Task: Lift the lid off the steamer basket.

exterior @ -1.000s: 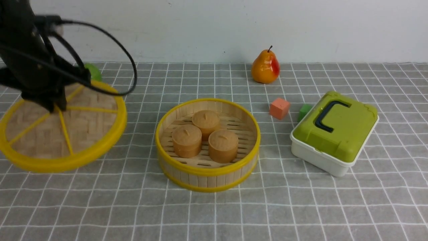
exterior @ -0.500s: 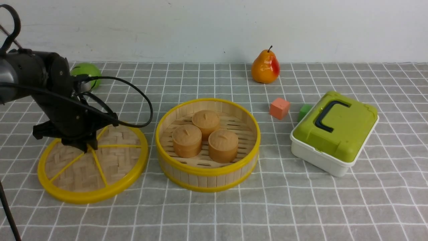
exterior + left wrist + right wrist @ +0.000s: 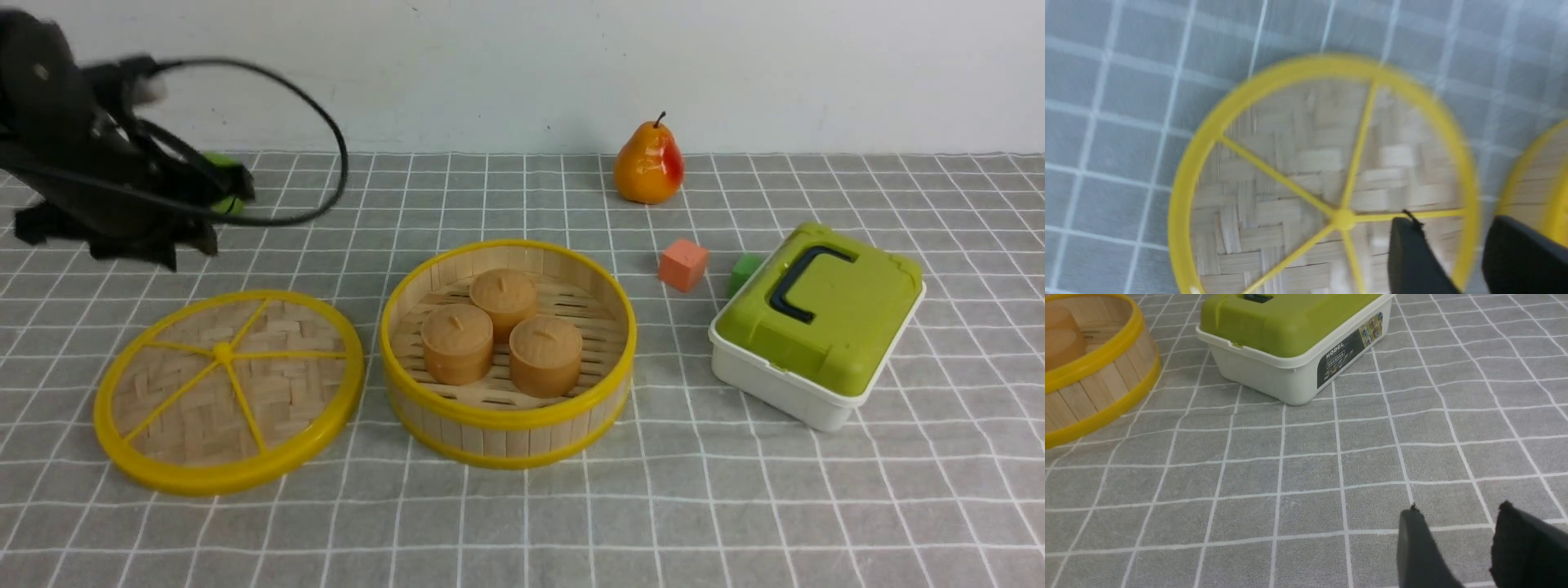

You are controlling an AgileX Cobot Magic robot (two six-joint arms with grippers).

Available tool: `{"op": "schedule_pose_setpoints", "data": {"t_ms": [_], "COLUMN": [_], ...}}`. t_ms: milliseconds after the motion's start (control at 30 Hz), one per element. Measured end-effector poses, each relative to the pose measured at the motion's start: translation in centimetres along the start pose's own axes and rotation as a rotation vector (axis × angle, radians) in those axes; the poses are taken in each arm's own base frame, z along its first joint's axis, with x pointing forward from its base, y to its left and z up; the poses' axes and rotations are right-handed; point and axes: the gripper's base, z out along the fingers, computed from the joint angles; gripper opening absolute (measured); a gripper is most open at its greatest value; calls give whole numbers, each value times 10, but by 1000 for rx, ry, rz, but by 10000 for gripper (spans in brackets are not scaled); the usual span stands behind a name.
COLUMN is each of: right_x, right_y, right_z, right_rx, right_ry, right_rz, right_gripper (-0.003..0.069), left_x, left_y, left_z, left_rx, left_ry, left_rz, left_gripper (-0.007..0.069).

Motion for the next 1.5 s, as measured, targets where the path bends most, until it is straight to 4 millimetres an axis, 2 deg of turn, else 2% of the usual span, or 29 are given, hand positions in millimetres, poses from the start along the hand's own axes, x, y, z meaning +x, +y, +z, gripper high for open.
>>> {"op": "schedule_pose_setpoints", "data": {"t_ms": [67, 133, 200, 233, 267, 333, 433, 467, 500, 600, 800, 833, 867, 1000, 1133, 1233, 1500], "right_x": [0, 0, 0, 0, 0, 0, 0, 0, 0, 0, 0, 0, 0, 0, 0, 0, 0], "right_y": [0, 0, 0, 0, 0, 0, 0, 0, 0, 0, 0, 0, 0, 0, 0, 0, 0], "right_z": [0, 0, 0, 0, 0, 0, 0, 0, 0, 0, 0, 0, 0, 0, 0, 0, 0], "right_rx": [0, 0, 0, 0, 0, 0, 0, 0, 0, 0, 0, 0, 0, 0, 0, 0, 0], "right_ry": [0, 0, 0, 0, 0, 0, 0, 0, 0, 0, 0, 0, 0, 0, 0, 0, 0], "right_rz": [0, 0, 0, 0, 0, 0, 0, 0, 0, 0, 0, 0, 0, 0, 0, 0, 0], "right_gripper": [241, 241, 241, 241, 241, 241, 241, 241, 241, 241, 241, 241, 241, 241, 241, 241, 241], "left_x": [1, 8, 20, 31, 52, 84, 129, 133, 154, 195, 243, 243, 253, 269, 274, 277, 290], "left_y": [-3, -3, -2, 0, 4, 12, 23, 24, 29, 40, 55, 55, 58, 61, 64, 71, 88], "left_z": [-45, -79, -110, -119, -140, -163, -175, -180, -182, -185, -175, -176, -172, -161, -154, -145, -111], "left_rx": [61, 119, 172, 199, 243, 290, 332, 335, 348, 366, 367, 368, 373, 380, 356, 266, 203], "left_ry": [-104, -195, -278, -300, -362, -435, -484, -505, -521, -580, -633, -638, -636, -601, -572, -549, -626], "left_rz": [-2, -2, 4, 1, 21, 48, 95, 111, 138, 214, 275, 276, 279, 286, 314, 375, 193], "left_gripper": [94, 10, -13, -13, -13, -13, -13, -13, -13, -13, -13, -13, -13, -13, -13, -13, -13]}}
